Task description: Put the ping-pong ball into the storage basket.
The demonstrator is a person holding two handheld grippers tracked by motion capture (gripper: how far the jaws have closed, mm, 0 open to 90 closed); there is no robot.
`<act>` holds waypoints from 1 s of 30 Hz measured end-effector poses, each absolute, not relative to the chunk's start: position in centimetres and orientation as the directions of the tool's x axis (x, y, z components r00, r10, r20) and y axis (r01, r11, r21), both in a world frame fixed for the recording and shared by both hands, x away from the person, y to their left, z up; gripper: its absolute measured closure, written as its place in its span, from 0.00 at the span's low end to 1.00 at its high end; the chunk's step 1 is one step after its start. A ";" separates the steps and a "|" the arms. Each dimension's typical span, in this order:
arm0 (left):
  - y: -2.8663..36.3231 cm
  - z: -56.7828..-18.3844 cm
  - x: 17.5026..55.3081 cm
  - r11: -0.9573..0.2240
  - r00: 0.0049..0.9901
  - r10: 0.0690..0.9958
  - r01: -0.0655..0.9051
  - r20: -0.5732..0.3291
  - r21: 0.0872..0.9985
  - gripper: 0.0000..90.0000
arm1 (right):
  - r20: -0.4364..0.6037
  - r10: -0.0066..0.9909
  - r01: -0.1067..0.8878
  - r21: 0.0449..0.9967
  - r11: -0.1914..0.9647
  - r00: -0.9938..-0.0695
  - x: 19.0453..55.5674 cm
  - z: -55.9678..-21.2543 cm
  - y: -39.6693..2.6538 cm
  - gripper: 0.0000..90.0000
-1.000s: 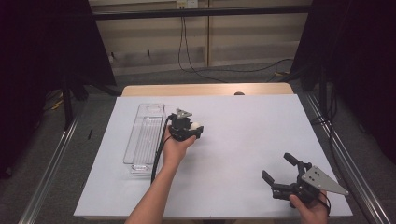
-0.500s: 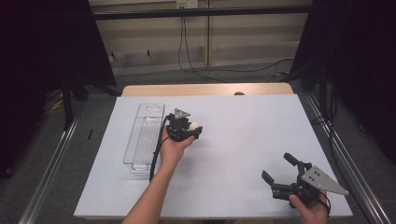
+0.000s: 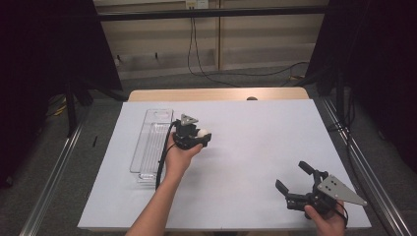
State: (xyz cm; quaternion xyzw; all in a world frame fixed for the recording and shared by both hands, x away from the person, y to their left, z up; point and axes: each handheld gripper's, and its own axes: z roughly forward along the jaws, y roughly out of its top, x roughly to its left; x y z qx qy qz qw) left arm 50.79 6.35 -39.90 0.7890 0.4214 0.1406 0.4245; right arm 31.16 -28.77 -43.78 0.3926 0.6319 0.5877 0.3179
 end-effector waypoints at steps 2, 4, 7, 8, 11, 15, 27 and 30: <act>6.3 -39.9 50.8 -0.261 0.596 0.788 0.547 -0.151 0.796 0.57 | 0.058 0.869 0.123 0.992 0.003 -0.491 31.2 -43.8 -28.8 0.01; 6.5 -39.8 50.7 -0.279 0.607 0.782 0.544 -0.141 0.791 0.57 | 0.058 0.869 0.124 0.992 0.004 -0.492 31.2 -43.8 -28.8 0.01; 6.4 -39.8 50.6 -0.255 0.595 0.787 0.550 -0.160 0.795 0.57 | 0.060 0.868 0.123 0.992 0.002 -0.493 31.2 -43.8 -28.8 0.01; 6.4 -39.8 50.6 -0.255 0.595 0.787 0.550 -0.160 0.795 0.57 | 0.060 0.868 0.123 0.992 0.002 -0.493 31.2 -43.8 -28.8 0.01; 6.7 -39.6 50.5 -0.290 0.616 0.775 0.545 -0.141 0.786 0.57 | 0.056 0.871 0.124 0.992 0.005 -0.488 31.1 -43.8 -28.8 0.01; 6.9 -39.7 50.5 -0.276 0.614 0.774 0.549 -0.156 0.789 0.57 | 0.055 0.869 0.123 0.992 0.007 -0.492 31.2 -43.8 -28.8 0.01; 7.6 -39.6 50.1 -0.249 0.595 0.784 0.561 -0.176 0.789 0.57 | 0.054 0.868 0.125 0.992 0.009 -0.493 31.2 -43.8 -28.8 0.01; 7.9 -39.6 50.1 -0.244 0.595 0.782 0.564 -0.183 0.789 0.57 | 0.058 0.871 0.126 0.992 0.004 -0.489 31.1 -43.8 -28.7 0.01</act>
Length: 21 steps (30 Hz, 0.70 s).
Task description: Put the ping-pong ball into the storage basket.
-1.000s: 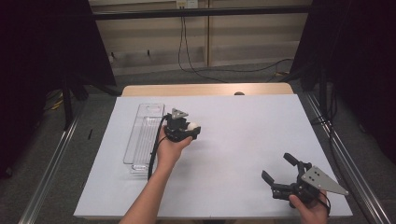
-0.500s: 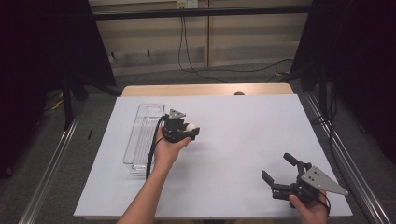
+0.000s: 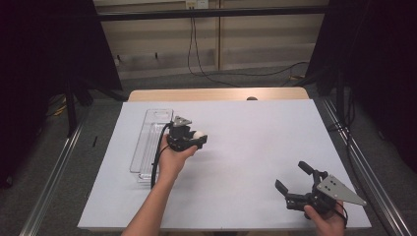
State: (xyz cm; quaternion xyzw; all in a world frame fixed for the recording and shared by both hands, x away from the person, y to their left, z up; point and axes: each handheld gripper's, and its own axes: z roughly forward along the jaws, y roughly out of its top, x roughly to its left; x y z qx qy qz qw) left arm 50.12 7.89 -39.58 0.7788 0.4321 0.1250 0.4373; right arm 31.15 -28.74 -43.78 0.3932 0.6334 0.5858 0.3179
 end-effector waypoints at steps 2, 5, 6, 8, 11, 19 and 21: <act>7.9 -39.6 50.0 -0.234 0.592 0.784 0.564 -0.190 0.792 0.57 | 0.052 0.868 0.124 0.992 0.011 -0.494 31.2 -43.8 -28.8 0.01; 8.3 -39.4 50.1 -0.270 0.609 0.776 0.558 -0.166 0.785 0.57 | 0.056 0.867 0.126 0.992 0.008 -0.495 31.1 -43.8 -28.8 0.01; 8.3 -39.4 50.1 -0.270 0.609 0.776 0.558 -0.166 0.785 0.57 | 0.056 0.867 0.126 0.992 0.008 -0.495 31.1 -43.8 -28.8 0.01; 8.1 -39.5 50.0 -0.212 0.584 0.785 0.567 -0.207 0.796 0.57 | 0.055 0.867 0.126 0.992 0.009 -0.495 31.1 -43.8 -28.8 0.01; 8.3 -39.4 49.8 -0.212 0.587 0.784 0.561 -0.204 0.800 0.57 | 0.060 0.869 0.125 0.992 0.002 -0.492 31.2 -43.8 -28.8 0.01; 9.0 -39.2 49.6 -0.261 0.606 0.777 0.557 -0.171 0.788 0.57 | 0.054 0.868 0.125 0.992 0.009 -0.494 31.1 -43.8 -28.8 0.01; 9.3 -39.2 49.5 -0.258 0.605 0.777 0.559 -0.175 0.788 0.57 | 0.057 0.870 0.124 0.992 0.005 -0.491 31.1 -43.8 -28.8 0.01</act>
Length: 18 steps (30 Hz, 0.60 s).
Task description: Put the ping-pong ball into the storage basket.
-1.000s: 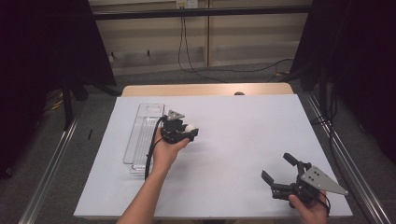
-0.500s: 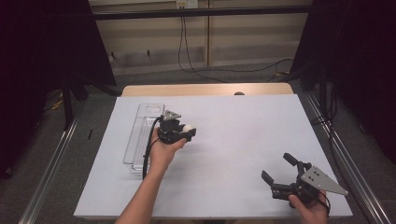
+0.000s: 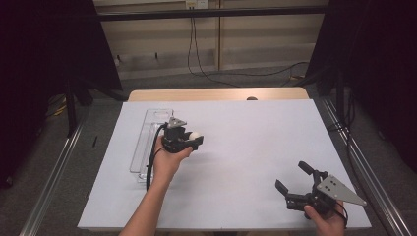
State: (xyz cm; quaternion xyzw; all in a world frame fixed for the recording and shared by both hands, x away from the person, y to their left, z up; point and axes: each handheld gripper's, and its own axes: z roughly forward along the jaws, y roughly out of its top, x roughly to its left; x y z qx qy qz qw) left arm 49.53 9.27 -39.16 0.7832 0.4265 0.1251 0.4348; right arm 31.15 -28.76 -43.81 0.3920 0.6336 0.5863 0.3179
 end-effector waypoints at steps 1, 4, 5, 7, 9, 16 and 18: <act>9.3 -39.2 49.5 -0.258 0.605 0.777 0.559 -0.175 0.788 0.57 | 0.057 0.870 0.124 0.992 0.005 -0.491 31.1 -43.8 -28.8 0.01; 9.4 -39.2 49.4 -0.223 0.586 0.785 0.568 -0.199 0.792 0.57 | 0.055 0.868 0.124 0.992 0.008 -0.493 31.1 -43.8 -28.8 0.01; 9.4 -39.2 49.4 -0.223 0.586 0.785 0.568 -0.199 0.792 0.57 | 0.058 0.870 0.125 0.992 0.004 -0.490 31.2 -43.8 -28.8 0.01; 9.5 -39.2 49.4 -0.216 0.581 0.788 0.569 -0.202 0.794 0.57 | 0.056 0.869 0.124 0.992 0.006 -0.491 31.2 -43.8 -28.8 0.01; 9.8 -39.0 49.4 -0.238 0.595 0.781 0.565 -0.190 0.790 0.57 | 0.054 0.868 0.125 0.992 0.010 -0.493 31.2 -43.8 -28.8 0.01; 10.0 -38.9 49.3 -0.234 0.590 0.783 0.571 -0.196 0.787 0.57 | 0.063 0.872 0.126 0.992 -0.002 -0.486 31.2 -43.8 -28.7 0.01; 10.2 -38.8 49.3 -0.237 0.595 0.779 0.572 -0.198 0.785 0.57 | 0.057 0.869 0.128 0.992 0.007 -0.492 31.2 -43.8 -28.7 0.01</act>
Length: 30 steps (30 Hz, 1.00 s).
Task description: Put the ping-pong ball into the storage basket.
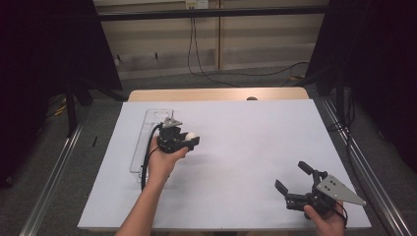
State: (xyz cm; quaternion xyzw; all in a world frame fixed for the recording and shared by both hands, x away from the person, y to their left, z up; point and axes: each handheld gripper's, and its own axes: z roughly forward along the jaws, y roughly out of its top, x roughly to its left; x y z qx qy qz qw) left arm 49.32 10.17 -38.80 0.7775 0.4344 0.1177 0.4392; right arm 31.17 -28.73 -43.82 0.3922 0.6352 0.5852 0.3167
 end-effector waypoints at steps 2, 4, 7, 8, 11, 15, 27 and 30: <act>10.3 -38.8 49.3 -0.236 0.591 0.783 0.572 -0.195 0.785 0.57 | 0.054 0.866 0.129 0.992 0.013 -0.497 31.2 -43.8 -28.7 0.01; 10.5 -38.6 49.4 -0.241 0.595 0.781 0.571 -0.193 0.785 0.57 | 0.056 0.867 0.128 0.992 0.009 -0.495 31.2 -43.8 -28.7 0.01; 10.8 -38.5 49.4 -0.266 0.604 0.778 0.568 -0.174 0.779 0.57 | 0.056 0.868 0.127 0.992 0.008 -0.494 31.2 -43.8 -28.7 0.01; 10.6 -38.6 49.3 -0.218 0.581 0.787 0.576 -0.207 0.788 0.57 | 0.053 0.865 0.127 0.992 0.012 -0.498 31.2 -43.8 -28.7 0.01; 11.1 -38.4 49.4 -0.261 0.601 0.779 0.569 -0.178 0.780 0.57 | 0.055 0.865 0.131 0.991 0.012 -0.499 31.2 -43.8 -28.7 0.01; 11.3 -38.2 49.3 -0.242 0.589 0.785 0.574 -0.190 0.782 0.57 | 0.056 0.866 0.131 0.991 0.011 -0.497 31.2 -43.9 -28.7 0.01; 11.8 -38.0 49.2 -0.246 0.590 0.785 0.577 -0.189 0.779 0.57 | 0.057 0.867 0.129 0.992 0.009 -0.496 31.2 -43.9 -28.6 0.01; 11.9 -37.9 49.2 -0.249 0.589 0.786 0.577 -0.185 0.777 0.57 | 0.057 0.867 0.129 0.992 0.009 -0.496 31.2 -43.9 -28.6 0.01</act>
